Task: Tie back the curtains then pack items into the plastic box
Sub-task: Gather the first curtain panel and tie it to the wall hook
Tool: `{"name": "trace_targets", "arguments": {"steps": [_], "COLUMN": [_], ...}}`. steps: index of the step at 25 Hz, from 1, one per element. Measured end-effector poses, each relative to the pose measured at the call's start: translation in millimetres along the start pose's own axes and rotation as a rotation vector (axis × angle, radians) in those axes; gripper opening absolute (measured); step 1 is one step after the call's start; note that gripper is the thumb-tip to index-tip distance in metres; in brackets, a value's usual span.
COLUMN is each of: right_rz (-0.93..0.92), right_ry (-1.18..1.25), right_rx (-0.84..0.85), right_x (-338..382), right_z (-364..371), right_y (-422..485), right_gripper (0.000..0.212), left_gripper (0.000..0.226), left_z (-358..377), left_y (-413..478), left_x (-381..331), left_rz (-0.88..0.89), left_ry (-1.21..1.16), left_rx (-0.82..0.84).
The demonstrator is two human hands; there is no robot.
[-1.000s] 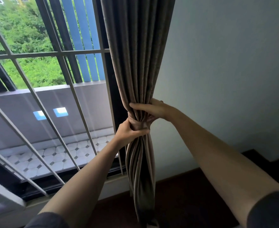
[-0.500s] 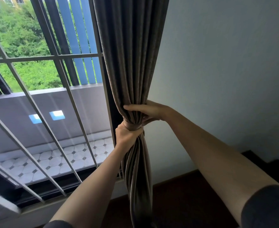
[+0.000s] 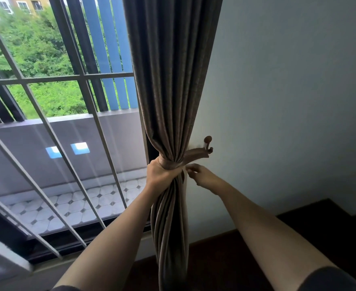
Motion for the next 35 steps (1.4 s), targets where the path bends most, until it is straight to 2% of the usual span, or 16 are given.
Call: {"name": "trace_targets", "arguments": {"steps": [3,6,9,12,16,19,25,29,31,35], "right_rz": [-0.009,0.024,0.001,-0.013,-0.114,-0.189,-0.245,-0.086,-0.059,-0.032], "right_ry": [0.25,0.348,0.349,0.267,-0.114,-0.005,-0.08,0.181,0.239,0.278], "right_rx": [0.064,0.097,0.102,0.08,-0.096,-0.15,-0.151,-0.073,-0.043,-0.013], "right_x": [12.7,3.2,6.2,14.5,18.4,18.5,29.3,21.2,24.6,32.0], "right_z": [12.0,22.5,22.7,13.3,-9.8,-26.0,-33.9,-36.8,-38.1,-41.0], "right_y": [6.6,14.2,13.4,11.2,5.6,-10.6,-45.4,-53.5,-56.5,-64.8], "right_gripper": [0.041,0.046,0.05,0.037,0.021,0.013,0.013,0.015,0.016,0.016], "left_gripper": [0.036,0.033,0.035,0.035,0.035,0.033,0.033,0.034,0.042,0.062], "left_z": [-5.6,-7.3,-4.6,-9.1,-13.1,-8.0,4.4,13.6,16.5,24.3], "left_y": [-1.6,-0.6,3.5,5.8,9.8,7.4,-0.6,-7.3,-9.6,-23.7], "left_x": [-2.6,-5.5,-1.7,-0.9,1.1,4.5,2.0,-3.6,-2.9,-0.3], "left_rz": [0.017,0.023,0.014,-0.003,-0.005,0.0,0.018,0.033,0.026,-0.043], "left_ry": [-0.013,-0.007,-0.004,-0.012,-0.006,0.017,0.001,0.055,0.051,-0.046], "left_rx": [0.029,0.058,0.107,0.075,0.044,0.024,0.007,0.012,0.063,0.374]}}
Point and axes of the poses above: each hand's wrist, its own y-axis towards the middle knuckle, its own z-axis out of the palm, x = y × z, the point moved 7 cm from there along y, towards the middle knuckle, and after that the axes turned 12 degrees about -y, right-handed, at the moved point
